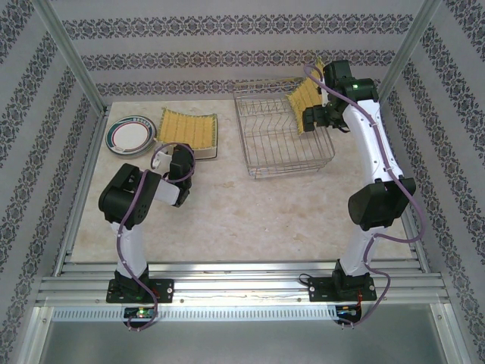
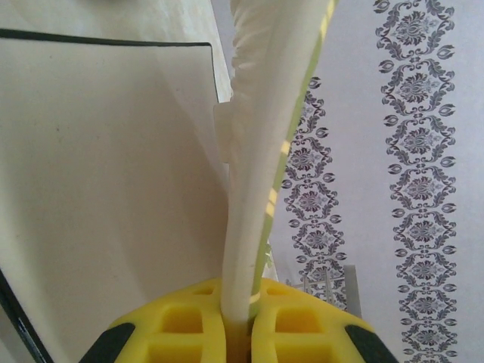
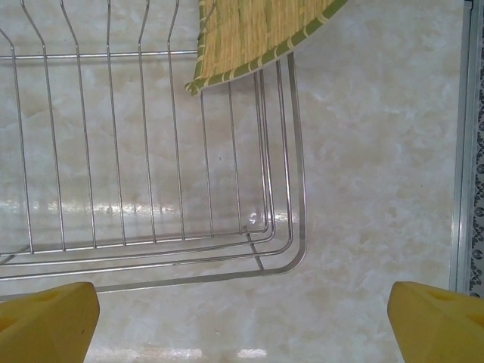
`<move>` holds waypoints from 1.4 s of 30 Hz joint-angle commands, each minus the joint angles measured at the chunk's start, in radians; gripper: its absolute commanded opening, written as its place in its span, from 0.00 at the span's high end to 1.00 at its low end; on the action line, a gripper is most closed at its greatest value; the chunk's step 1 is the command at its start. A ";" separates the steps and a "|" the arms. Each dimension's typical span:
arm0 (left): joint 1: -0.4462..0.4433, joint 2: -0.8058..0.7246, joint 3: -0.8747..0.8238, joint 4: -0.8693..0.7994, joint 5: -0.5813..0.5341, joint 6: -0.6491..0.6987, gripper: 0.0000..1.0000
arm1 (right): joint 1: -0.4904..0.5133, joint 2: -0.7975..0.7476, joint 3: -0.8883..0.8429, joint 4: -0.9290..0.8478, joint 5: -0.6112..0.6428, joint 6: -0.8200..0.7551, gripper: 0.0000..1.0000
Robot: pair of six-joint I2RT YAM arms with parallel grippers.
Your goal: Unload the plates from the dish rack
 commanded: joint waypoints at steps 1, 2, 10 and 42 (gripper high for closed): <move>-0.009 0.002 0.036 0.126 -0.005 -0.036 1.00 | 0.015 -0.010 -0.010 0.019 -0.015 -0.012 0.02; -0.008 0.005 0.037 0.123 -0.002 -0.038 1.00 | 0.015 -0.013 -0.012 0.023 -0.018 -0.012 0.02; 0.005 0.042 0.005 0.110 0.023 -0.075 0.96 | 0.015 -0.040 -0.054 0.054 -0.038 -0.006 0.02; 0.015 -0.135 0.125 -0.731 0.097 0.041 0.22 | 0.005 -0.110 -0.161 0.132 -0.084 0.009 0.02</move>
